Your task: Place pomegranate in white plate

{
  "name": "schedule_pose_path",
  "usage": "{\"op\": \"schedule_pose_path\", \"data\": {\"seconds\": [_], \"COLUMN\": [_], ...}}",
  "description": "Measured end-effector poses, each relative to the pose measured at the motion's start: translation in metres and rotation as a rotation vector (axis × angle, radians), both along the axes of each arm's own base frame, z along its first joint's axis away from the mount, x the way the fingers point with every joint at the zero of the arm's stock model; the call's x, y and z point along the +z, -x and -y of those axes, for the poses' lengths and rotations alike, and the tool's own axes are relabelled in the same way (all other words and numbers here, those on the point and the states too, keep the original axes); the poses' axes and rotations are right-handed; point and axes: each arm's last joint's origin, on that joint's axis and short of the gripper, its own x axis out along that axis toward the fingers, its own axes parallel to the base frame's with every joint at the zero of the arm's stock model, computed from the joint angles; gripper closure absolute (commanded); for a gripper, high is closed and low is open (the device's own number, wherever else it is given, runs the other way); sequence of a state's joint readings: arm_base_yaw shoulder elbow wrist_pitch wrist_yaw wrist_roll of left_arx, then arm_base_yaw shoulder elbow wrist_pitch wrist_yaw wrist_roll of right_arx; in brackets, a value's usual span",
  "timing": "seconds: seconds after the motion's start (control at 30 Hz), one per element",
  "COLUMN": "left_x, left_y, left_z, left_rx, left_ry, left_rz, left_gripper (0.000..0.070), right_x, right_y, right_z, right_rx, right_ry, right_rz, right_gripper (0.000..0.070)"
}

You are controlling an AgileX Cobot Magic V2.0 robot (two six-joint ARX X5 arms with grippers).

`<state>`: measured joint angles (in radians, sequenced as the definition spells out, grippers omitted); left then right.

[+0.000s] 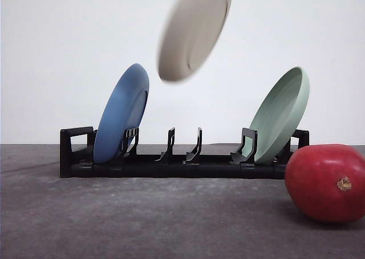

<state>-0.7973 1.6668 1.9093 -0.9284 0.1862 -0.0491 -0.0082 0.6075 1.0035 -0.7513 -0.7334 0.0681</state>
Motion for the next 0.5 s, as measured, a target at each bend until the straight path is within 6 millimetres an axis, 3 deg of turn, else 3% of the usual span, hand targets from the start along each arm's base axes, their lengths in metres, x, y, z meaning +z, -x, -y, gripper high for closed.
{"op": "schedule_pose_path", "data": {"seconds": [0.13, 0.27, 0.5], "left_x": [0.021, 0.029, 0.026], "left_y": [0.043, 0.084, 0.137], "left_z": [-0.016, -0.028, -0.019], "left_rx": [-0.067, -0.13, -0.175], "left_ry": [-0.02, -0.097, -0.272], "left_rz": [-0.021, -0.051, 0.05], "left_gripper": [0.0691, 0.069, 0.069], "right_x": [0.0, 0.0, -0.001], "right_y": [0.0, 0.0, 0.0], "right_z": [0.0, 0.0, 0.0], "right_rx": [0.0, 0.0, 0.0], "right_ry": [0.0, 0.0, 0.0], "right_rz": [0.0, -0.001, -0.007], "right_gripper": [0.0075, 0.0075, 0.0075]}}
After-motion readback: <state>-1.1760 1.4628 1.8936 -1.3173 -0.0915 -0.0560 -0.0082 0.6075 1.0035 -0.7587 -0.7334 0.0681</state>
